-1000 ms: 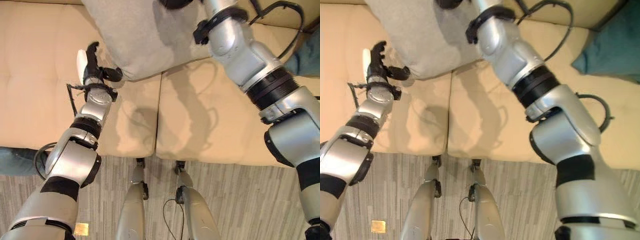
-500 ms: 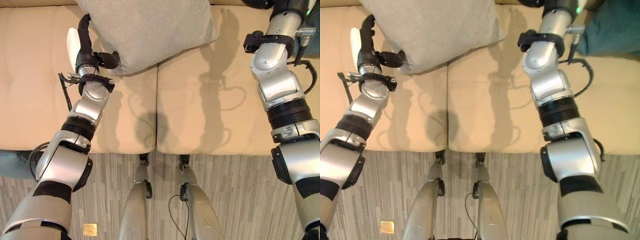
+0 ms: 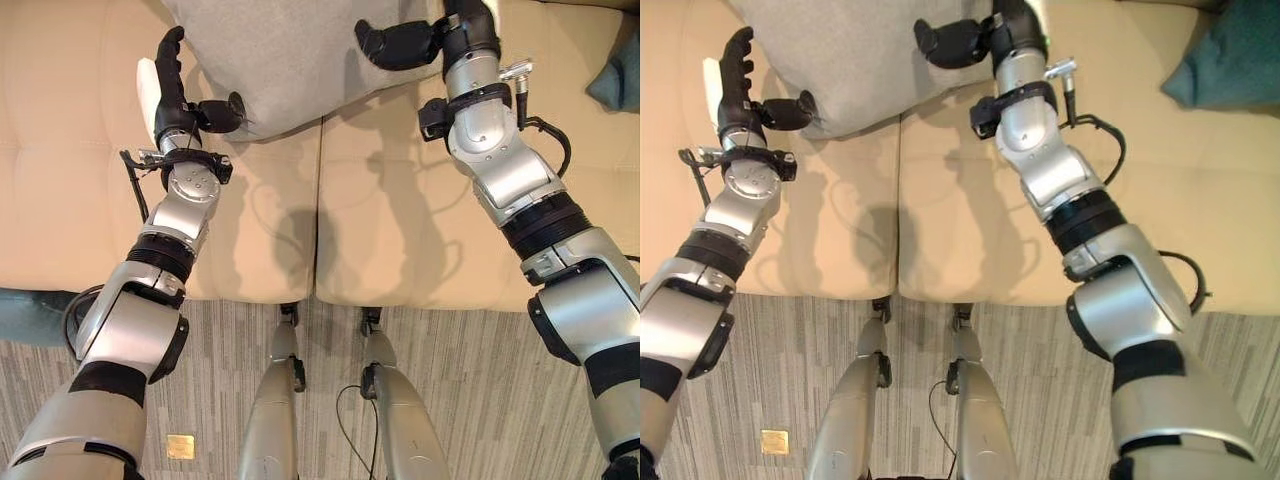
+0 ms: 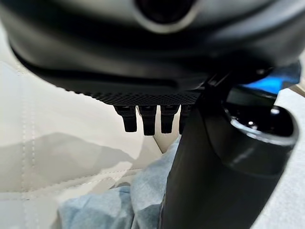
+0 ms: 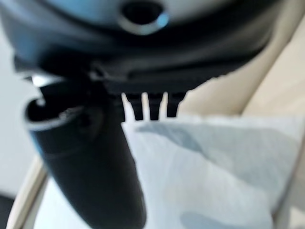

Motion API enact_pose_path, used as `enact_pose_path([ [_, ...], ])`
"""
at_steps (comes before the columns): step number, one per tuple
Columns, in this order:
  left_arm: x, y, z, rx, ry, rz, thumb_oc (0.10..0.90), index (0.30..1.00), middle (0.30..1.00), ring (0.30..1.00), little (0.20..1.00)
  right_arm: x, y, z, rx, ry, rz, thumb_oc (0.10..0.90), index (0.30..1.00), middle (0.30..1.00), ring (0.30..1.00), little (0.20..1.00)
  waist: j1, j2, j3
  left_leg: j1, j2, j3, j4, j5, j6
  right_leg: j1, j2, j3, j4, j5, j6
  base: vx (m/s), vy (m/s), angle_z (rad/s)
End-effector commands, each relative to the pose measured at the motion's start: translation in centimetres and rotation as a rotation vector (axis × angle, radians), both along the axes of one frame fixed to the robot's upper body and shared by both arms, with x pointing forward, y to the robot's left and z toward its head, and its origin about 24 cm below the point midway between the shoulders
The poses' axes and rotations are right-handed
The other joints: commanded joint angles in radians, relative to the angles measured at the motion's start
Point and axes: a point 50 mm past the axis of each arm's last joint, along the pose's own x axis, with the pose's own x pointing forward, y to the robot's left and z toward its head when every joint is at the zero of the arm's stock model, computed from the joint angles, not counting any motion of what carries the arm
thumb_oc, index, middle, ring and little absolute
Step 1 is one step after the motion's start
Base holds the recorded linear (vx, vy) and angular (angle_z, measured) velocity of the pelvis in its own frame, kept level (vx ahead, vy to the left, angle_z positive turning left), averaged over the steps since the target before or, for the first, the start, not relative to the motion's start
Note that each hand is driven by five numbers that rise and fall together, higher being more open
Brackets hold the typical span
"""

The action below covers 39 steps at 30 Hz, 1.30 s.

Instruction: Pick up all the scattered cushions and arrange them neatly on the sofa.

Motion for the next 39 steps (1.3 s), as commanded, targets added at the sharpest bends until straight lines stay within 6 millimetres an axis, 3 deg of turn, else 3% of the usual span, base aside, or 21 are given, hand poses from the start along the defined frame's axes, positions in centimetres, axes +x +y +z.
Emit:
enact_pose_path([
  [1, 0.3, -2.0, 1.5, -0.051, -0.074, -0.12, 0.4, 0.3, 0.3, 0.3, 0.3, -0.6, 2.3, 2.3, -0.036, -0.048, 0.089, 0.4, 0.3, 0.3, 0.3, 0.3, 0.016, -0.026, -0.133, 0.058, 0.024, 0.015, 0.0, -0.135, -0.097, 0.003, -0.047, -0.006, 0.036, -0.135, 0.074, 0.0, 0.0, 0.0],
  [5, 0.2, -3.5, 3.8, 0.049, -0.117, -0.131, 0.4, 0.3, 0.3, 0.3, 0.3, 0.1, 0.9, 1.8, 0.006, -0.04, 0.003, 0.4, 0.3, 0.3, 0.3, 0.3, 0.011, -0.017, -0.117, 0.056, 0.028, 0.02, 0.0, -0.133, -0.099, -0.003, -0.046, -0.013, 0.041, -0.138, 0.076, 0.0, 0.0, 0.0],
  [9, 0.1, -3.6, 5.4, 0.163, -0.145, -0.037, 0.4, 0.3, 0.3, 0.3, 0.3, 0.1, 0.2, 1.9, 0.061, -0.088, -0.075, 0.4, 0.3, 0.3, 0.3, 0.3, 0.001, -0.016, -0.116, 0.057, 0.028, 0.023, 0.0, -0.136, -0.098, -0.007, -0.045, -0.01, 0.048, -0.143, 0.077, 0.0, 0.0, 0.0],
  [11, -0.2, -3.1, 7.1, 0.272, -0.186, 0.044, 0.4, 0.3, 0.3, 0.3, 0.3, -0.3, 0.0, 2.9, 0.125, -0.157, -0.1, 0.4, 0.3, 0.3, 0.3, 0.3, -0.007, -0.012, -0.111, 0.056, 0.03, 0.025, 0.0, -0.139, -0.095, -0.011, -0.045, -0.007, 0.05, -0.143, 0.079, 0.0, 0.0, 0.0],
  [14, -0.5, -2.9, 7.8, 0.3, -0.212, 0.073, 0.4, 0.3, 0.3, 0.3, 0.3, -0.7, -0.2, 3.4, 0.162, -0.199, -0.109, 0.4, 0.3, 0.3, 0.3, 0.3, -0.011, -0.01, -0.108, 0.055, 0.03, 0.028, 0.0, -0.142, -0.094, -0.016, -0.044, -0.004, 0.05, -0.143, 0.081, 0.0, 0.0, 0.0],
  [16, -0.6, -2.9, 8.3, 0.322, -0.231, 0.1, 0.4, 0.3, 0.3, 0.3, 0.3, -1.2, -0.1, 3.9, 0.198, -0.242, -0.105, 0.587, 0.58, 0.58, 0.58, 0.58, -0.018, -0.008, -0.108, 0.053, 0.031, 0.033, 0.0, -0.144, -0.093, -0.021, -0.043, 0.0, 0.05, -0.144, 0.082, 0.02, -0.01, -0.04],
  [17, -0.8, -2.5, 8.4, 0.358, -0.238, 0.13, 0.4, 0.3, 0.3, 0.3, 0.3, -1.8, 0.0, 3.9, 0.225, -0.283, -0.087, 0.8, 0.9, 0.9, 0.9, 0.9, -0.026, -0.004, -0.108, 0.054, 0.033, 0.036, 0.0, -0.146, -0.092, -0.024, -0.042, 0.006, 0.054, -0.148, 0.081, 0.0, 0.0, 0.0],
  [21, -1.2, -0.8, 8.6, 0.448, -0.251, 0.227, 0.4, 0.3, 0.3, 0.3, 0.3, -3.3, -0.6, 3.5, 0.262, -0.365, -0.039, 0.8, 0.9, 0.9, 0.9, 0.9, -0.044, -0.001, -0.108, 0.053, 0.037, 0.043, 0.0, -0.144, -0.095, -0.029, -0.039, 0.01, 0.06, -0.151, 0.083, 0.03, 0.011, -0.03],
  [22, -1.3, -0.1, 8.6, 0.481, -0.243, 0.263, 0.4, 0.3, 0.3, 0.3, 0.3, -3.8, -0.8, 2.8, 0.259, -0.378, -0.022, 0.8, 0.9, 0.9, 0.9, 0.9, -0.052, -0.002, -0.11, 0.055, 0.038, 0.046, 0.0, -0.147, -0.096, -0.026, -0.037, 0.012, 0.058, -0.152, 0.084, 0.07, 0.029, -0.04],
  [24, -2.3, 2.9, 9.1, 0.644, -0.248, 0.426, 0.4, 0.3, 0.3, 0.3, 0.3, -5.3, -3.0, 0.1, 0.247, -0.412, 0.01, 0.8, 0.9, 0.9, 0.9, 0.9, -0.084, -0.005, -0.123, 0.06, 0.049, 0.056, 0.0, -0.157, -0.098, -0.017, -0.032, 0.009, 0.046, -0.15, 0.089, 0.08, 0.016, -0.01],
  [25, -2.2, 2.8, 9.0, 0.649, -0.246, 0.423, 0.4, 0.3, 0.3, 0.3, 0.3, -5.4, -3.1, -0.1, 0.249, -0.409, 0.007, 0.8, 0.9, 0.9, 0.9, 0.9, -0.081, -0.007, -0.128, 0.06, 0.049, 0.057, 0.0, -0.157, -0.098, -0.017, -0.032, 0.009, 0.045, -0.15, 0.089, 0.08, 0.022, -0.02],
  [26, -3.2, 5.3, 9.8, 0.781, -0.236, 0.561, 0.4, 0.3, 0.3, 0.3, 0.3, -6.4, -5.0, -2.4, 0.244, -0.401, 0.017, 0.8, 0.9, 0.9, 0.9, 0.9, -0.108, -0.011, -0.131, 0.061, 0.057, 0.064, 0.0, -0.162, -0.1, -0.017, -0.029, 0.005, 0.044, -0.145, 0.093, 0.05, 0.018, -0.08],
  [27, -3.2, 5.1, 9.7, 0.787, -0.235, 0.556, 0.4, 0.3, 0.3, 0.3, 0.3, -6.5, -5.2, -2.6, 0.247, -0.397, 0.013, 0.8, 0.9, 0.9, 0.9, 0.9, -0.104, -0.014, -0.136, 0.061, 0.057, 0.065, 0.0, -0.163, -0.1, -0.018, -0.03, 0.006, 0.043, -0.146, 0.094, 0.08, 0.04, -0.09],
  [29, -4.3, 8.3, 10.1, 0.889, -0.181, 0.704, 0.4, 0.3, 0.3, 0.3, 0.3, -7.4, -7.3, -5.6, 0.258, -0.349, -0.01, 0.8, 0.9, 0.9, 0.9, 0.9, -0.135, -0.019, -0.14, 0.062, 0.062, 0.076, 0.0, -0.171, -0.098, -0.022, -0.028, 0.006, 0.041, -0.141, 0.098, 0.05, 0.039, -0.06],
  [32, -4.7, 9.5, 9.9, 0.916, -0.144, 0.753, 0.4, 0.3, 0.3, 0.3, 0.3, -7.8, -8.4, -7.1, 0.277, -0.316, -0.031, 0.8, 0.9, 0.9, 0.9, 0.9, -0.144, -0.024, -0.145, 0.063, 0.064, 0.081, 0.0, -0.175, -0.096, -0.025, -0.029, 0.007, 0.039, -0.137, 0.1, 0.04, 0.047, -0.12],
  [33, -6.0, 12.5, 9.9, 0.93, -0.071, 0.87, 0.4, 0.3, 0.3, 0.3, 0.3, -8.5, -10.8, -10.4, 0.288, -0.246, -0.127, 0.8, 0.9, 0.9, 0.9, 0.9, -0.175, -0.024, -0.15, 0.065, 0.071, 0.1, 0.0, -0.182, -0.09, -0.033, -0.028, 0.009, 0.035, -0.13, 0.103, 0.07, 0.08, -0.31],
  [34, -6.0, 12.8, 9.8, 0.907, -0.059, 0.868, 0.447, 0.371, 0.371, 0.371, 0.371, -8.6, -11.5, -11.5, 0.309, -0.207, -0.149, 0.8, 0.9, 0.9, 0.9, 0.9, -0.18, -0.025, -0.15, 0.067, 0.072, 0.104, 0.0, -0.184, -0.089, -0.035, -0.028, 0.011, 0.036, -0.131, 0.103, 0.08, 0.094, -0.36],
  [35, -5.9, 12.9, 9.4, 0.858, -0.041, 0.842, 0.8, 0.9, 0.9, 0.9, 0.9, -8.7, -12.0, -12.4, 0.33, -0.176, -0.171, 0.8, 0.9, 0.9, 0.9, 0.9, -0.189, -0.026, -0.149, 0.07, 0.071, 0.107, 0.0, -0.186, -0.086, -0.037, -0.029, 0.013, 0.038, -0.132, 0.103, 0.03, 0.028, -0.28],
  [36, -5.9, 12.9, 9.4, 0.858, -0.04, 0.841, 0.8, 0.9, 0.9, 0.9, 0.9, -8.7, -12.1, -12.4, 0.33, -0.175, -0.171, 0.8, 0.9, 0.9, 0.9, 0.9, -0.189, -0.025, -0.15, 0.071, 0.071, 0.108, 0.0, -0.186, -0.086, -0.037, -0.029, 0.013, 0.039, -0.132, 0.103, 0.03, 0.046, -0.24],
  [38, -4.8, 12.2, 7.9, 0.7, -0.005, 0.725, 0.8, 0.9, 0.9, 0.9, 0.9, -8.9, -13.3, -14.5, 0.386, -0.096, -0.22, 0.8, 0.9, 0.9, 0.9, 0.9, -0.205, -0.022, -0.143, 0.081, 0.068, 0.113, 0.0, -0.19, -0.081, -0.034, -0.03, 0.019, 0.042, -0.137, 0.099, 0.05, 0.055, -0.15],
  [39, -3.7, 11.7, 5.7, 0.533, 0.044, 0.597, 0.8, 0.9, 0.9, 0.9, 0.9, -8.9, -13.9, -15.7, 0.435, -0.041, -0.242, 0.8, 0.9, 0.9, 0.9, 0.9, -0.212, -0.014, -0.143, 0.093, 0.064, 0.117, 0.0, -0.194, -0.077, -0.029, -0.033, 0.025, 0.046, -0.14, 0.096, 0.05, 0.036, -0.08],
])
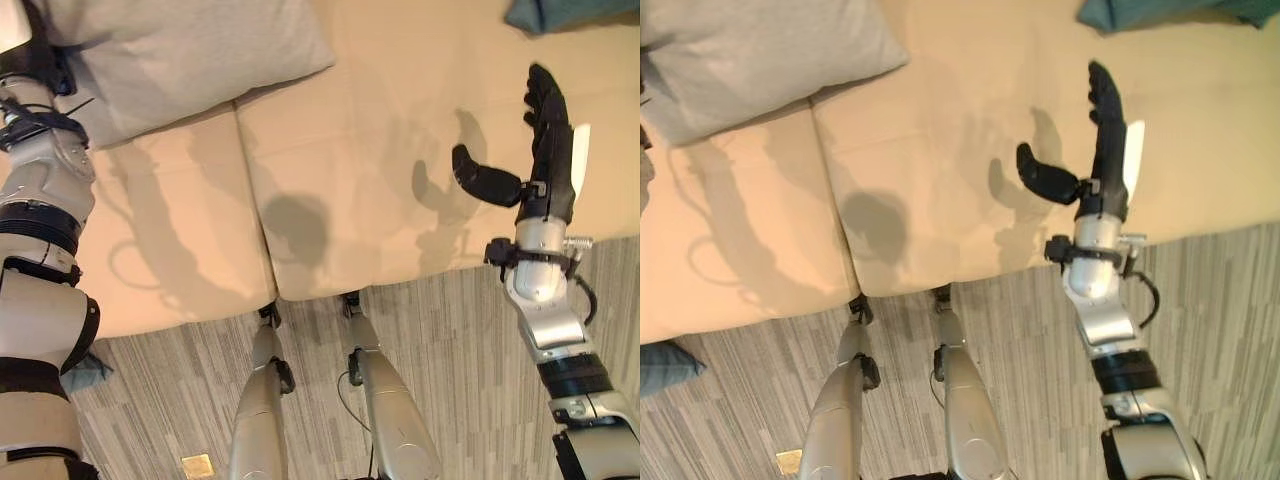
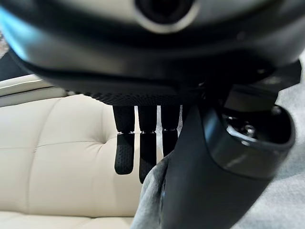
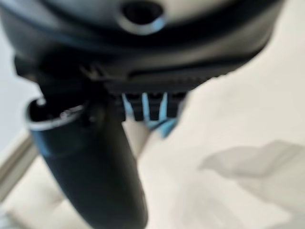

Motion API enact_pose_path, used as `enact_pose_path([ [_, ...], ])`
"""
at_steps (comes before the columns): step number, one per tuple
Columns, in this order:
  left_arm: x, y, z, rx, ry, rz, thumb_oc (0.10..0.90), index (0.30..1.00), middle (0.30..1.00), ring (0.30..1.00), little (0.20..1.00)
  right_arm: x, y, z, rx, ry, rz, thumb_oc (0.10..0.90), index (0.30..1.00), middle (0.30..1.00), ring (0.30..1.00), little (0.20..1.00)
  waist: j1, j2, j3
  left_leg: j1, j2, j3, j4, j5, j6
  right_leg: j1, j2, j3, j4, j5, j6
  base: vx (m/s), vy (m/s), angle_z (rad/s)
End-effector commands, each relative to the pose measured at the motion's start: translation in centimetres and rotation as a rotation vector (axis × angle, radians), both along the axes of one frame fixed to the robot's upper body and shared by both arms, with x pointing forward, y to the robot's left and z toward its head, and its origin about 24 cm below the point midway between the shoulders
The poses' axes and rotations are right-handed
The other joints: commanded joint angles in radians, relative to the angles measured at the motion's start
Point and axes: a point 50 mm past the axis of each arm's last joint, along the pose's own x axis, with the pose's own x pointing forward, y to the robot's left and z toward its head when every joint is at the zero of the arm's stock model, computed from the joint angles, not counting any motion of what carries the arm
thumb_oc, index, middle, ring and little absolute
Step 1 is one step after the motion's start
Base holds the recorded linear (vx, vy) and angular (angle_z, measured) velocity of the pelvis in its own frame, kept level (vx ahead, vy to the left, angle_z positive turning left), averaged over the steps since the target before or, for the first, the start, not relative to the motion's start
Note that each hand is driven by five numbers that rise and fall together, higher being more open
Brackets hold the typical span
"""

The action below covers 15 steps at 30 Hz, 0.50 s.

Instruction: Pick up all the scattered cushions and arrange them neatly on the sofa.

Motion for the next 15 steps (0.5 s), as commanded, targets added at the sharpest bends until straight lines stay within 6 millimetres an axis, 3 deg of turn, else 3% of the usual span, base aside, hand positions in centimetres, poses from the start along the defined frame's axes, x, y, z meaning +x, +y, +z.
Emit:
enact_pose_path([
  [1, 1.1, -1.7, -0.6, -0.157, -0.087, -0.151, 0.8, 0.9, 0.9, 0.9, 0.9, -1.0, -1.1, 0.0, 0.097, -0.07, 0.011, 0.8, 0.9, 0.9, 0.9, 0.9, -0.018, 0.017, -0.153, 0.12, 0.058, 0.001, 0.001, -0.165, -0.091, 0.053, -0.031, -0.073, 0.046, -0.154, 0.091, 0.05, 0.039, -0.11],
  [3, 2.6, -3.5, -3.9, -0.429, -0.072, -0.308, 0.8, 0.9, 0.9, 0.9, 0.9, -1.1, -1.7, -1.3, 0.152, -0.015, 0.002, 0.8, 0.9, 0.9, 0.9, 0.9, -0.022, 0.032, -0.151, 0.135, 0.049, 0.008, 0.001, -0.172, -0.085, 0.067, -0.036, -0.065, 0.046, -0.157, 0.088, 0.04, 0.045, -0.11],
  [6, 3.5, -5.3, -6.8, -0.676, -0.109, -0.47, 0.8, 0.9, 0.9, 0.9, 0.9, -1.7, -2.1, -2.1, 0.185, 0.004, -0.002, 0.8, 0.9, 0.9, 0.9, 0.9, -0.024, 0.042, -0.145, 0.148, 0.038, 0.009, 0.001, -0.179, -0.079, 0.079, -0.041, -0.057, 0.047, -0.159, 0.085, 0.03, 0.022, -0.09],
  [7, 3.5, -5.3, -6.9, -0.679, -0.108, -0.469, 0.8, 0.9, 0.9, 0.9, 0.9, -1.7, -2.1, -2.1, 0.183, 0.006, -0.002, 0.8, 0.9, 0.9, 0.9, 0.9, -0.025, 0.044, -0.146, 0.149, 0.038, 0.009, 0.001, -0.179, -0.079, 0.08, -0.041, -0.058, 0.046, -0.159, 0.085, 0.0, 0.0, 0.0],
  [11, 2.5, -5.3, -11.1, -0.773, -0.2, -0.438, 0.8, 0.9, 0.9, 0.9, 0.9, -3.1, -1.6, -5.7, 0.216, 0.104, 0.0, 0.8, 0.9, 0.9, 0.9, 0.9, -0.02, 0.038, -0.146, 0.185, 0.033, 0.012, 0.001, -0.19, -0.075, 0.106, -0.045, -0.052, 0.06, -0.175, 0.08, 0.0, -0.009, 0.0],
  [12, 2.5, -5.3, -11.3, -0.775, -0.198, -0.436, 0.8, 0.9, 0.9, 0.9, 0.9, -3.1, -1.6, -5.7, 0.214, 0.107, 0.0, 0.8, 0.9, 0.9, 0.9, 0.9, -0.021, 0.039, -0.147, 0.187, 0.032, 0.012, 0.001, -0.191, -0.075, 0.107, -0.045, -0.052, 0.06, -0.176, 0.08, 0.0, 0.0, 0.0],
  [14, 1.7, -4.5, -13.0, -0.798, -0.207, -0.396, 0.8, 0.9, 0.9, 0.9, 0.9, -4.0, -0.8, -7.2, 0.22, 0.152, 0.028, 0.8, 0.9, 0.9, 0.9, 0.9, -0.021, 0.038, -0.155, 0.205, 0.034, 0.02, 0.001, -0.195, -0.072, 0.117, -0.045, -0.05, 0.073, -0.187, 0.077, 0.02, -0.013, 0.0],
  [15, 0.7, -2.9, -14.3, -0.846, -0.236, -0.339, 0.8, 0.9, 0.9, 0.9, 0.9, -5.1, 0.1, -8.1, 0.215, 0.188, 0.08, 0.8, 0.9, 0.9, 0.9, 0.9, -0.021, 0.038, -0.163, 0.229, 0.037, 0.027, 0.001, -0.201, -0.068, 0.127, -0.046, -0.047, 0.09, -0.198, 0.074, 0.04, -0.042, -0.03],
])
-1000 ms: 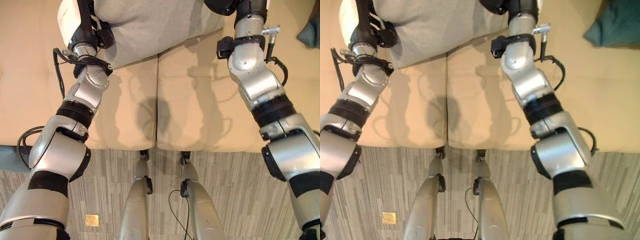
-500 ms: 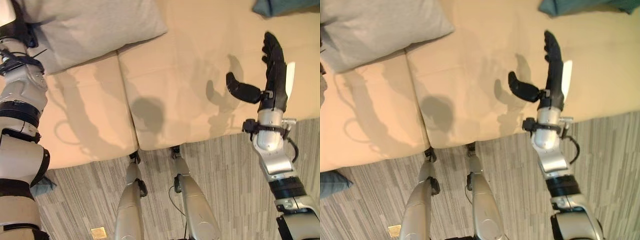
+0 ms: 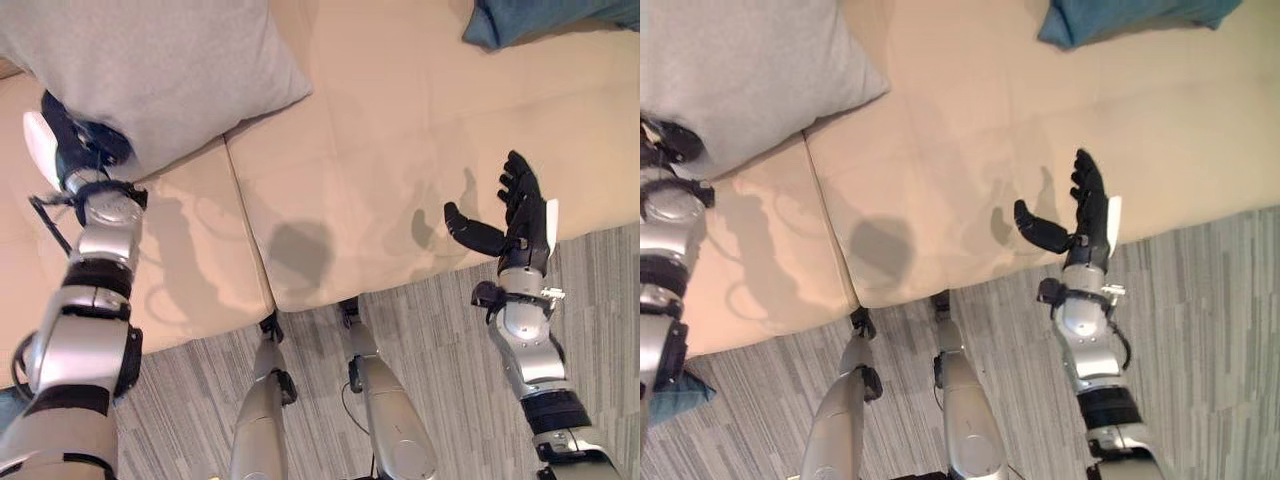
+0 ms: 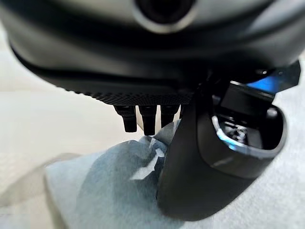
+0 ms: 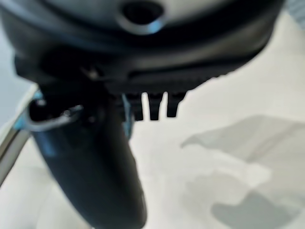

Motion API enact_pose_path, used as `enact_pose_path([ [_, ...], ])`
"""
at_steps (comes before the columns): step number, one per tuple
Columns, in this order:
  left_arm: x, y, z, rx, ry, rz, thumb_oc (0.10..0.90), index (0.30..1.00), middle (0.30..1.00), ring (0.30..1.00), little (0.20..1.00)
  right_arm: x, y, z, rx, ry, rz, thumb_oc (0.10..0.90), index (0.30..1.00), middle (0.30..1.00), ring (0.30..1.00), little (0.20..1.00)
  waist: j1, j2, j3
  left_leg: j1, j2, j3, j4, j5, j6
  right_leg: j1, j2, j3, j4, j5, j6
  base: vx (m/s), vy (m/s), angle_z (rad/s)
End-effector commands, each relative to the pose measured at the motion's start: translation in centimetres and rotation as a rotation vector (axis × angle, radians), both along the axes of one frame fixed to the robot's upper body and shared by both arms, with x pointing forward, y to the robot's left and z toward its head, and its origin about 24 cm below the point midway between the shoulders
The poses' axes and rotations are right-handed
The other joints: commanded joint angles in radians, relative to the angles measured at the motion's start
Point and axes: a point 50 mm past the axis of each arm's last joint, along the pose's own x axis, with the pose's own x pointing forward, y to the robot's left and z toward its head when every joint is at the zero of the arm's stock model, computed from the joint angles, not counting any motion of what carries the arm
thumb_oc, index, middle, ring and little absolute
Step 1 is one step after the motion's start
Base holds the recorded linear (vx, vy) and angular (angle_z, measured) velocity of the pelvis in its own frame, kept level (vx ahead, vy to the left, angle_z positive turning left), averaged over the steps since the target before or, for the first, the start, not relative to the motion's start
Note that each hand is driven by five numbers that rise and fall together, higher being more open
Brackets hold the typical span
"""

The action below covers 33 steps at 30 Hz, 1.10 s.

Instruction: Pick up all the scattered cushions and arrange them neatly on the sofa.

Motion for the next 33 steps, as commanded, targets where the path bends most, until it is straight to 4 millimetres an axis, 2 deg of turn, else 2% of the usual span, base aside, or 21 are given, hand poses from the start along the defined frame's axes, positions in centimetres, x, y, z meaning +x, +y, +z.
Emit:
enact_pose_path([
  [1, -0.8, 0.2, -3.4, -0.104, -0.028, 0.045, 0.8, 0.9, 0.9, 0.9, 0.9, -4.2, -0.3, -1.6, -0.021, -0.006, 0.054, 0.8, 0.9, 0.9, 0.9, 0.9, -0.013, 0.032, -0.166, 0.13, 0.043, 0.005, 0.002, -0.18, -0.07, 0.042, -0.039, -0.063, 0.096, -0.199, 0.07, 0.04, -0.035, -0.02],
  [3, -1.7, 1.6, -4.6, -0.113, 0.014, 0.077, 0.8, 0.9, 0.9, 0.9, 0.9, -4.5, 0.2, -1.9, -0.023, 0.01, 0.113, 0.8, 0.9, 0.9, 0.9, 0.9, -0.015, 0.034, -0.175, 0.157, 0.042, 0.008, 0.002, -0.187, -0.069, 0.063, -0.039, -0.059, 0.1, -0.203, 0.069, 0.0, 0.0, 0.0],
  [6, -3.3, 2.7, -8.3, -0.141, 0.131, 0.108, 0.8, 0.9, 0.9, 0.9, 0.9, -5.0, -0.7, -3.0, -0.002, 0.064, 0.108, 0.8, 0.9, 0.9, 0.9, 0.9, -0.014, 0.045, -0.189, 0.196, 0.04, 0.014, 0.002, -0.193, -0.069, 0.103, -0.044, -0.062, 0.1, -0.211, 0.069, 0.01, 0.0, -0.01],
  [7, -3.3, 2.7, -8.3, -0.142, 0.132, 0.108, 0.8, 0.9, 0.9, 0.9, 0.9, -5.0, -0.7, -3.0, -0.002, 0.065, 0.108, 0.8, 0.9, 0.9, 0.9, 0.9, -0.015, 0.045, -0.189, 0.197, 0.04, 0.014, 0.002, -0.193, -0.069, 0.105, -0.044, -0.062, 0.099, -0.211, 0.069, 0.0, 0.0, 0.0],
  [14, -8.0, 4.8, -15.3, -0.28, 0.308, 0.211, 0.8, 0.9, 0.9, 0.9, 0.9, -7.1, -2.7, -4.7, 0.003, 0.163, 0.077, 0.8, 0.9, 0.9, 0.9, 0.9, -0.02, 0.08, -0.229, 0.272, 0.036, 0.021, 0.002, -0.211, -0.066, 0.175, -0.049, -0.058, 0.104, -0.233, 0.063, 0.01, -0.002, 0.0],
  [16, -8.5, 4.2, -15.8, -0.216, 0.288, 0.207, 0.8, 0.9, 0.9, 0.9, 0.9, -7.5, -2.8, -5.1, 0.001, 0.175, 0.06, 0.8, 0.9, 0.9, 0.9, 0.9, -0.014, 0.083, -0.237, 0.291, 0.035, 0.018, 0.002, -0.212, -0.065, 0.198, -0.047, -0.058, 0.101, -0.237, 0.062, 0.0, -0.028, 0.0],
  [17, -9.9, 3.7, -16.9, -0.115, 0.296, 0.19, 0.8, 0.9, 0.9, 0.9, 0.9, -8.5, -3.3, -5.7, -0.025, 0.202, 0.031, 0.8, 0.9, 0.9, 0.9, 0.9, -0.003, 0.081, -0.245, 0.313, 0.034, 0.012, 0.002, -0.214, -0.064, 0.223, -0.043, -0.061, 0.098, -0.242, 0.061, 0.0, -0.05, 0.01],
  [18, -10.0, 3.7, -16.9, -0.115, 0.298, 0.191, 0.8, 0.9, 0.9, 0.9, 0.9, -8.5, -3.3, -5.7, -0.025, 0.203, 0.031, 0.8, 0.9, 0.9, 0.9, 0.9, -0.003, 0.082, -0.245, 0.314, 0.034, 0.012, 0.002, -0.214, -0.064, 0.224, -0.043, -0.061, 0.097, -0.242, 0.061, 0.01, -0.062, 0.02],
  [19, -10.9, 3.4, -18.5, -0.137, 0.347, 0.197, 0.8, 0.9, 0.9, 0.9, 0.9, -8.6, -3.3, -6.3, -0.034, 0.228, 0.02, 0.8, 0.9, 0.9, 0.9, 0.9, 0.001, 0.077, -0.254, 0.326, 0.033, 0.011, 0.002, -0.211, -0.064, 0.238, -0.039, -0.06, 0.094, -0.241, 0.059, 0.01, -0.103, 0.06],
  [20, -12.8, 2.3, -21.7, -0.244, 0.42, 0.188, 0.8, 0.9, 0.9, 0.9, 0.9, -9.1, -3.4, -7.7, -0.071, 0.302, -0.001, 0.8, 0.9, 0.9, 0.9, 0.9, 0.008, 0.069, -0.27, 0.355, 0.038, 0.005, 0.006, -0.213, -0.064, 0.266, -0.035, -0.06, 0.094, -0.249, 0.058, -0.02, -0.152, 0.05],
  [21, -13.9, 1.0, -23.4, -0.245, 0.471, 0.153, 0.8, 0.9, 0.9, 0.9, 0.9, -9.3, -3.4, -8.3, -0.092, 0.337, -0.005, 0.8, 0.9, 0.9, 0.9, 0.9, 0.015, 0.062, -0.28, 0.369, 0.041, 0.003, 0.01, -0.213, -0.064, 0.283, -0.034, -0.06, 0.094, -0.252, 0.056, -0.03, -0.126, 0.04],
  [22, -14.0, 1.0, -23.5, -0.245, 0.472, 0.153, 0.8, 0.9, 0.9, 0.9, 0.9, -9.3, -3.4, -8.3, -0.092, 0.337, -0.005, 0.8, 0.9, 0.9, 0.9, 0.9, 0.015, 0.062, -0.281, 0.367, 0.041, 0.003, 0.008, -0.209, -0.064, 0.281, -0.034, -0.06, 0.093, -0.249, 0.055, -0.04, -0.146, -0.04],
  [23, -16.1, -1.8, -26.6, -0.23, 0.608, 0.05, 0.8, 0.9, 0.9, 0.9, 0.9, -9.4, -3.4, -9.8, -0.096, 0.406, -0.02, 0.8, 0.9, 0.9, 0.9, 0.9, 0.034, 0.049, -0.299, 0.392, 0.047, -0.001, 0.026, -0.212, -0.062, 0.311, -0.028, -0.061, 0.105, -0.266, 0.047, -0.03, -0.149, -0.08],
  [24, -17.2, -2.7, -27.7, -0.223, 0.663, 0.011, 0.8, 0.9, 0.9, 0.9, 0.9, -9.4, -3.4, -10.3, -0.103, 0.432, -0.028, 0.8, 0.9, 0.9, 0.9, 0.9, 0.045, 0.045, -0.306, 0.405, 0.051, -0.005, 0.035, -0.213, -0.061, 0.327, -0.025, -0.065, 0.116, -0.276, 0.043, -0.03, -0.149, -0.06],
  [25, -17.2, -2.7, -27.7, -0.223, 0.663, 0.012, 0.8, 0.9, 0.9, 0.9, 0.9, -9.4, -3.4, -10.3, -0.103, 0.432, -0.028, 0.8, 0.9, 0.9, 0.9, 0.9, 0.044, 0.045, -0.308, 0.402, 0.051, -0.005, 0.035, -0.21, -0.061, 0.324, -0.025, -0.065, 0.115, -0.273, 0.042, -0.06, -0.157, 0.02],
  [26, -19.7, -4.4, -29.9, -0.251, 0.769, -0.059, 0.8, 0.9, 0.9, 0.9, 0.9, -9.5, -3.3, -11.8, -0.109, 0.498, -0.038, 0.8, 0.9, 0.9, 0.9, 0.9, 0.071, 0.034, -0.313, 0.43, 0.063, -0.02, 0.055, -0.21, -0.059, 0.36, -0.02, -0.078, 0.154, -0.306, 0.033, -0.05, -0.107, 0.09],
  [27, -19.7, -4.4, -29.9, -0.251, 0.769, -0.059, 0.8, 0.9, 0.9, 0.9, 0.9, -9.5, -3.2, -11.8, -0.109, 0.498, -0.038, 0.8, 0.9, 0.9, 0.9, 0.9, 0.07, 0.034, -0.316, 0.426, 0.063, -0.021, 0.055, -0.208, -0.059, 0.356, -0.019, -0.078, 0.152, -0.303, 0.032, -0.08, -0.176, 0.21],
  [28, -21.3, -5.1, -30.9, -0.251, 0.831, -0.095, 0.8, 0.9, 0.9, 0.9, 0.9, -9.6, -3.1, -12.3, -0.14, 0.529, -0.037, 0.8, 0.9, 0.9, 0.9, 0.9, 0.085, 0.029, -0.315, 0.441, 0.071, -0.033, 0.058, -0.199, -0.061, 0.379, -0.012, -0.091, 0.169, -0.321, 0.024, -0.07, -0.124, 0.36],
  [31, -24.0, -6.7, -32.9, -0.255, 0.981, -0.18, 0.8, 0.9, 0.9, 0.9, 0.9, -9.8, -2.8, -14.0, -0.207, 0.615, -0.042, 0.8, 0.9, 0.9, 0.9, 0.9, 0.119, 0.012, -0.319, 0.435, 0.104, -0.078, 0.08, -0.12, -0.082, 0.44, 0.007, -0.138, 0.169, -0.352, 0.009, -0.15, -0.18, 0.55],
  [32, -24.5, -7.0, -33.3, -0.245, 1.019, -0.192, 0.8, 0.9, 0.9, 0.9, 0.9, -10.0, -2.9, -14.4, -0.22, 0.634, -0.053, 0.8, 0.9, 0.9, 0.9, 0.9, 0.124, 0.003, -0.32, 0.423, 0.11, -0.072, 0.095, -0.111, -0.081, 0.46, 0.009, -0.16, 0.159, -0.357, 0.004, -0.25, -0.175, 0.58],
  [33, -24.8, -7.5, -33.5, -0.232, 1.046, -0.219, 0.8, 0.9, 0.9, 0.9, 0.9, -10.1, -2.6, -15.0, -0.21, 0.666, -0.053, 0.8, 0.9, 0.9, 0.9, 0.9, 0.119, -0.01, -0.321, 0.421, 0.12, -0.03, 0.13, -0.129, -0.077, 0.472, 0.007, -0.186, 0.153, -0.362, -0.006, -0.32, -0.182, 0.77],
])
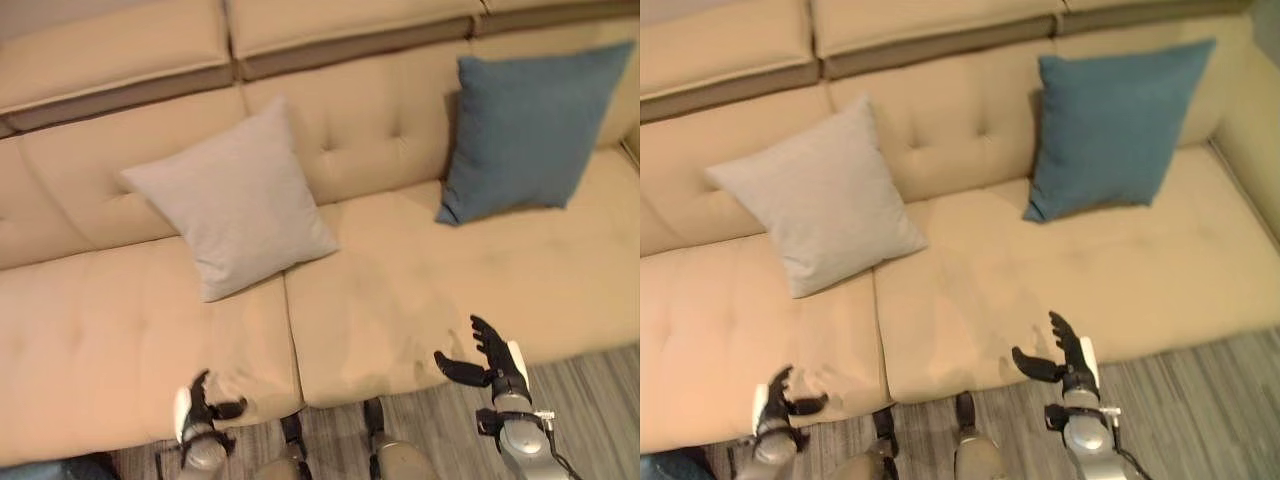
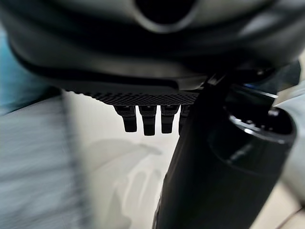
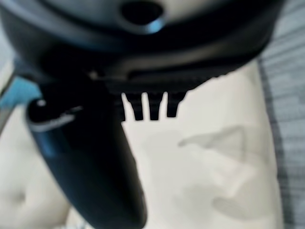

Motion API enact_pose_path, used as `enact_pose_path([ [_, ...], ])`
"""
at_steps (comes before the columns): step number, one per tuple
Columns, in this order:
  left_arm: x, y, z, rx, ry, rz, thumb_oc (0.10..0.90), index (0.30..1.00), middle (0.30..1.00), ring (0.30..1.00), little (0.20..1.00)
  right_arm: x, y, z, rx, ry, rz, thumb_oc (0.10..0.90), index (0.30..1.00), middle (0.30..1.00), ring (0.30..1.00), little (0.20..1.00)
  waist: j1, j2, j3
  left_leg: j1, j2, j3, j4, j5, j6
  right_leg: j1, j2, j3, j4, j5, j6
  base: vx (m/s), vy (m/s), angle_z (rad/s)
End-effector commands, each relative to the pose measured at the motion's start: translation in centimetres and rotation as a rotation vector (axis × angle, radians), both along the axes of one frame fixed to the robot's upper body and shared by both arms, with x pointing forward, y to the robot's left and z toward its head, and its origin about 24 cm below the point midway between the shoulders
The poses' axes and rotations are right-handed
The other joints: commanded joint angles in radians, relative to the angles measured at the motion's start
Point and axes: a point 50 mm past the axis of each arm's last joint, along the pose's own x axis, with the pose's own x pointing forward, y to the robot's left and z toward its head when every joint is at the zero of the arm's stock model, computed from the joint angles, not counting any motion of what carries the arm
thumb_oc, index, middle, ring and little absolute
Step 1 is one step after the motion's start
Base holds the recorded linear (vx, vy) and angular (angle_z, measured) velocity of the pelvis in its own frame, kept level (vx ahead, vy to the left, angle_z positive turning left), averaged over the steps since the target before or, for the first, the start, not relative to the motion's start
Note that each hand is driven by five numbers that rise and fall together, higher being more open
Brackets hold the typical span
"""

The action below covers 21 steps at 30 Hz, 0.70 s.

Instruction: Pick up all the scattered cushions and arrange them neatly on the sofa.

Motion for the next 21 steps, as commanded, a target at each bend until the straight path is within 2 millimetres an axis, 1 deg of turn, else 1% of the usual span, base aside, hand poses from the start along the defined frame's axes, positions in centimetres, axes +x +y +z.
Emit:
enact_pose_path([
  [1, 0.7, 2.2, 0.5, 0.104, 0.012, -0.072, 0.8, 0.9, 0.9, 0.9, 0.9, 1.3, 0.5, 1.0, -0.048, -0.086, 0.007, 0.8, 0.9, 0.9, 0.9, 0.9, 0.014, -0.068, -0.075, 0.026, 0.088, 0.145, 0.181, -0.106, -0.002, -0.001, -0.052, -0.082, 0.153, -0.195, 0.014, -0.37, -0.208, 0.95],
  [2, 0.2, 2.3, 0.3, 0.118, 0.049, -0.088, 0.8, 0.9, 0.9, 0.9, 0.9, 1.3, 0.8, 0.8, -0.038, -0.081, 0.01, 0.8, 0.9, 0.9, 0.9, 0.9, 0.01, -0.084, -0.078, 0.039, 0.084, 0.194, 0.261, -0.162, 0.013, -0.005, -0.058, -0.096, 0.149, -0.189, 0.006, -0.33, -0.224, 0.94],
  [3, -0.4, 2.2, 0.0, 0.124, 0.085, -0.104, 0.8, 0.9, 0.9, 0.9, 0.9, 1.2, 1.1, 0.8, -0.02, -0.085, 0.011, 0.8, 0.9, 0.9, 0.9, 0.9, 0.005, -0.089, -0.085, 0.066, 0.076, 0.203, 0.353, -0.222, 0.009, -0.002, -0.055, -0.103, 0.145, -0.193, 0.004, -0.31, -0.228, 0.77],
  [4, -0.8, 2.2, -0.3, 0.122, 0.107, -0.105, 0.8, 0.9, 0.9, 0.9, 0.9, 0.9, 1.3, 0.4, 0.001, -0.075, 0.007, 0.8, 0.9, 0.9, 0.9, 0.9, 0.003, -0.088, -0.095, 0.091, 0.05, 0.199, 0.418, -0.256, 0.008, -0.014, -0.054, -0.127, 0.146, -0.184, -0.002, -0.39, -0.22, 0.56],
  [5, -2.1, 2.0, -0.8, 0.095, 0.159, -0.09, 0.8, 0.9, 0.9, 0.9, 0.9, 0.8, 1.6, 0.3, 0.027, -0.075, 0.001, 0.8, 0.9, 0.9, 0.9, 0.9, -0.005, -0.078, -0.114, 0.143, -0.022, 0.172, 0.527, -0.286, -0.006, -0.036, -0.048, -0.169, 0.152, -0.17, -0.017, -0.31, -0.14, 0.79],
  [6, -2.2, 2.0, -0.8, 0.094, 0.16, -0.09, 0.8, 0.9, 0.9, 0.9, 0.9, 0.8, 1.6, 0.3, 0.027, -0.075, 0.001, 0.8, 0.9, 0.9, 0.9, 0.9, -0.011, -0.074, -0.114, 0.137, -0.018, 0.165, 0.538, -0.293, -0.007, -0.035, -0.045, -0.176, 0.154, -0.173, -0.018, -0.31, -0.064, 1.15],
  [7, -2.6, 1.7, -1.0, 0.082, 0.176, -0.093, 0.8, 0.9, 0.9, 0.9, 0.9, 0.7, 1.8, 0.2, 0.041, -0.076, -0.004, 0.8, 0.9, 0.9, 0.9, 0.9, -0.021, -0.064, -0.119, 0.161, -0.049, 0.148, 0.57, -0.296, -0.017, -0.045, -0.04, -0.192, 0.161, -0.166, -0.022, -0.19, 0.023, 1.35],
  [8, -2.9, 1.5, -1.2, 0.071, 0.187, -0.095, 0.8, 0.9, 0.9, 0.9, 0.9, 0.7, 2.1, 0.0, 0.056, -0.073, -0.003, 0.8, 0.9, 0.9, 0.9, 0.9, -0.031, -0.054, -0.123, 0.19, -0.074, 0.129, 0.566, -0.3, -0.023, -0.055, -0.035, -0.208, 0.166, -0.16, -0.022, -0.34, 0.076, 1.15],
  [9, -3.5, 1.2, -1.4, 0.069, 0.212, -0.113, 0.8, 0.9, 0.9, 0.9, 0.9, 0.8, 2.5, -0.1, 0.063, -0.069, 0.011, 0.8, 0.9, 0.9, 0.9, 0.9, -0.042, -0.045, -0.126, 0.229, -0.091, 0.119, 0.512, -0.327, -0.019, -0.077, -0.031, -0.224, 0.171, -0.144, -0.015, -0.35, 0.11, 0.84],
  [10, -3.5, 0.9, -1.4, 0.064, 0.214, -0.124, 0.8, 0.9, 0.9, 0.9, 0.9, 0.9, 2.8, -0.2, 0.067, -0.063, 0.023, 0.8, 0.9, 0.9, 0.9, 0.9, -0.05, -0.037, -0.131, 0.259, -0.107, 0.113, 0.439, -0.38, 0.003, -0.096, -0.033, -0.235, 0.176, -0.134, -0.004, -0.4, 0.146, 0.76],
  [11, -3.3, 0.8, -1.4, 0.072, 0.213, -0.139, 0.8, 0.9, 0.9, 0.9, 0.9, 1.1, 3.2, -0.2, 0.063, -0.065, 0.04, 0.8, 0.9, 0.9, 0.9, 0.9, -0.053, -0.033, -0.133, 0.266, -0.122, 0.106, 0.385, -0.413, 0.023, -0.117, -0.034, -0.236, 0.166, -0.118, 0.006, -0.25, 0.1, 0.73],
  [12, -3.2, 0.8, -1.5, 0.072, 0.213, -0.138, 0.8, 0.9, 0.9, 0.9, 0.9, 1.1, 3.2, -0.2, 0.063, -0.065, 0.041, 0.8, 0.9, 0.9, 0.9, 0.9, -0.053, -0.033, -0.134, 0.266, -0.123, 0.106, 0.382, -0.412, 0.025, -0.117, -0.034, -0.236, 0.166, -0.117, 0.007, -0.4, 0.174, 0.51],
  [13, -2.4, 0.7, -1.3, 0.088, 0.195, -0.156, 0.8, 0.9, 0.9, 0.9, 0.9, 1.4, 3.9, -0.4, 0.069, -0.06, 0.056, 0.8, 0.9, 0.9, 0.9, 0.9, -0.055, -0.044, -0.139, 0.256, -0.148, 0.094, 0.305, -0.464, 0.069, -0.155, -0.052, -0.252, 0.139, -0.068, 0.037, -0.26, 0.126, 0.36],
  [14, -2.4, 0.8, -1.2, 0.089, 0.195, -0.155, 0.8, 0.9, 0.9, 0.9, 0.9, 1.4, 4.0, -0.4, 0.069, -0.06, 0.057, 0.8, 0.9, 0.9, 0.9, 0.9, -0.056, -0.045, -0.14, 0.254, -0.149, 0.093, 0.303, -0.462, 0.07, -0.156, -0.053, -0.253, 0.138, -0.066, 0.038, -0.52, 0.207, 0.43],
  [15, -1.0, 1.1, -0.8, 0.094, 0.146, -0.143, 0.8, 0.9, 0.9, 0.9, 0.9, 1.7, 5.0, -0.4, 0.058, -0.051, 0.114, 0.8, 0.9, 0.9, 0.9, 0.9, -0.049, -0.074, -0.13, 0.268, -0.184, 0.076, 0.2, -0.491, 0.105, -0.195, -0.067, -0.258, 0.107, 0.009, 0.092, -0.39, 0.111, 0.44],
  [16, -0.4, 1.2, -0.5, 0.102, 0.127, -0.145, 0.8, 0.9, 0.9, 0.9, 0.9, 1.9, 5.6, -0.3, 0.055, -0.054, 0.142, 0.8, 0.9, 0.9, 0.9, 0.9, -0.045, -0.091, -0.118, 0.266, -0.196, 0.066, 0.178, -0.478, 0.116, -0.205, -0.075, -0.251, 0.097, 0.042, 0.115, -0.62, 0.117, 0.32],
  [17, 0.3, 1.3, -0.3, 0.118, 0.109, -0.168, 0.8, 0.9, 0.9, 0.9, 0.9, 2.1, 6.0, -0.2, 0.05, -0.057, 0.169, 0.8, 0.9, 0.9, 0.9, 0.9, -0.05, -0.126, -0.1, 0.253, -0.216, 0.063, 0.154, -0.443, 0.122, -0.232, -0.108, -0.242, 0.097, 0.107, 0.141, -0.52, 0.013, 0.08],
  [18, 0.9, 1.4, -0.1, 0.134, 0.103, -0.191, 0.8, 0.9, 0.9, 0.9, 0.9, 2.4, 6.5, 0.0, 0.052, -0.063, 0.19, 0.8, 0.9, 0.9, 0.9, 0.9, -0.058, -0.137, -0.086, 0.241, -0.212, 0.047, 0.139, -0.424, 0.126, -0.257, -0.116, -0.188, 0.102, 0.124, 0.166, -0.62, -0.024, 0.37],
  [19, 1.2, 1.2, -0.1, 0.156, 0.117, -0.232, 0.8, 0.9, 0.9, 0.9, 0.9, 2.8, 6.9, 0.3, 0.059, -0.078, 0.207, 0.8, 0.9, 0.9, 0.9, 0.9, -0.08, -0.148, -0.074, 0.227, -0.208, 0.023, 0.118, -0.396, 0.132, -0.293, -0.103, -0.058, 0.13, 0.143, 0.19, -0.69, -0.054, 0.59],
  [20, 1.4, 1.2, -0.1, 0.159, 0.129, -0.236, 0.8, 0.9, 0.9, 0.9, 0.9, 3.0, 7.3, 0.4, 0.07, -0.082, 0.216, 0.8, 0.9, 0.9, 0.9, 0.9, -0.071, -0.135, -0.052, 0.197, -0.178, 0.013, 0.102, -0.357, 0.132, -0.291, -0.083, 0.066, 0.182, 0.077, 0.179, -0.69, -0.045, 0.79],
  [21, 0.9, 1.3, -0.3, 0.155, 0.15, -0.224, 0.8, 0.9, 0.9, 0.9, 0.9, 2.8, 7.4, 0.1, 0.073, -0.071, 0.216, 0.8, 0.9, 0.9, 0.9, 0.9, -0.054, -0.131, -0.052, 0.166, -0.165, 0.016, 0.102, -0.328, 0.135, -0.262, -0.091, 0.066, 0.225, 0.031, 0.15, -0.46, -0.03, 0.47],
])
